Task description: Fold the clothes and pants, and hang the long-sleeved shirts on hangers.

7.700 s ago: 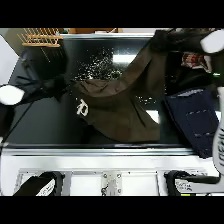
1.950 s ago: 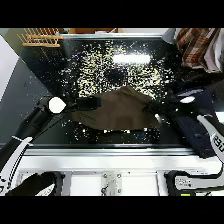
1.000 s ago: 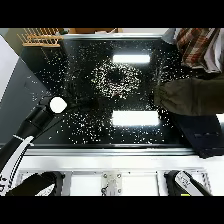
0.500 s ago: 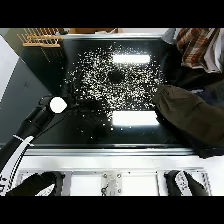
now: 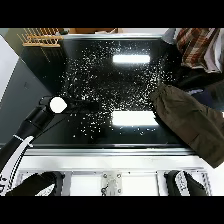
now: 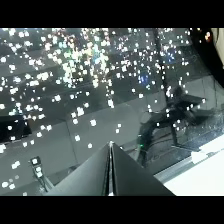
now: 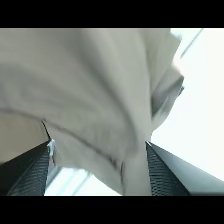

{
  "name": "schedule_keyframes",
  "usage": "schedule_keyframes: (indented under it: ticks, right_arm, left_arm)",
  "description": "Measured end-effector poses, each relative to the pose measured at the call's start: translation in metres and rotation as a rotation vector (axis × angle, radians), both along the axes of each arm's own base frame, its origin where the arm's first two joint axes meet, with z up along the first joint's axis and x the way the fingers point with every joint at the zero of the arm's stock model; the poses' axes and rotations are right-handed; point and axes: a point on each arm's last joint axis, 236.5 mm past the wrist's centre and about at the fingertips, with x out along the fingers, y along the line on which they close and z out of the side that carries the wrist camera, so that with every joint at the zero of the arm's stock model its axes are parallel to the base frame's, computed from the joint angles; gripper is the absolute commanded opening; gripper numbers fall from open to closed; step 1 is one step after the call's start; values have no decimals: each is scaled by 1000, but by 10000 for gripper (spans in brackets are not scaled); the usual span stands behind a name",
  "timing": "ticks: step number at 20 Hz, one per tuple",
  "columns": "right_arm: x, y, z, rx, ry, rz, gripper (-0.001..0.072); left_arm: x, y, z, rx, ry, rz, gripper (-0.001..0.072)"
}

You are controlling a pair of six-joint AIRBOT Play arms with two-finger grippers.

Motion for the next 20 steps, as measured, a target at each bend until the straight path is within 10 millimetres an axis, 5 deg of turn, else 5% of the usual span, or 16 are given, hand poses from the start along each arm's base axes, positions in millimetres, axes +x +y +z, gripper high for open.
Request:
schedule_keyframes:
  ticks: [3,6,10,11,13,14,20]
  right_arm:
    - [52,28,62,-63,-229,183,630]
    - [102,109,101,-4,-424,492,630]
    - [126,226,103,138,-489,855,627]
    - [127,247,99,167,-484,917,561]
    - [127,283,90,221,-462,1020,118]
    - [126,297,86,243,-451,1058,9]
    - [120,330,70,310,-394,1149,6]
  left_arm:
    - [0,0,0,1,2,-1,18]
    - [0,0,0,1,2,-2,18]
    - [0,0,0,2,1,-4,18]
    - [0,0,0,2,0,-4,17]
    - [0,0,0,2,1,-3,18]
    - [0,0,0,2,1,-3,18]
    - [-1,0,0,0,3,-1,18]
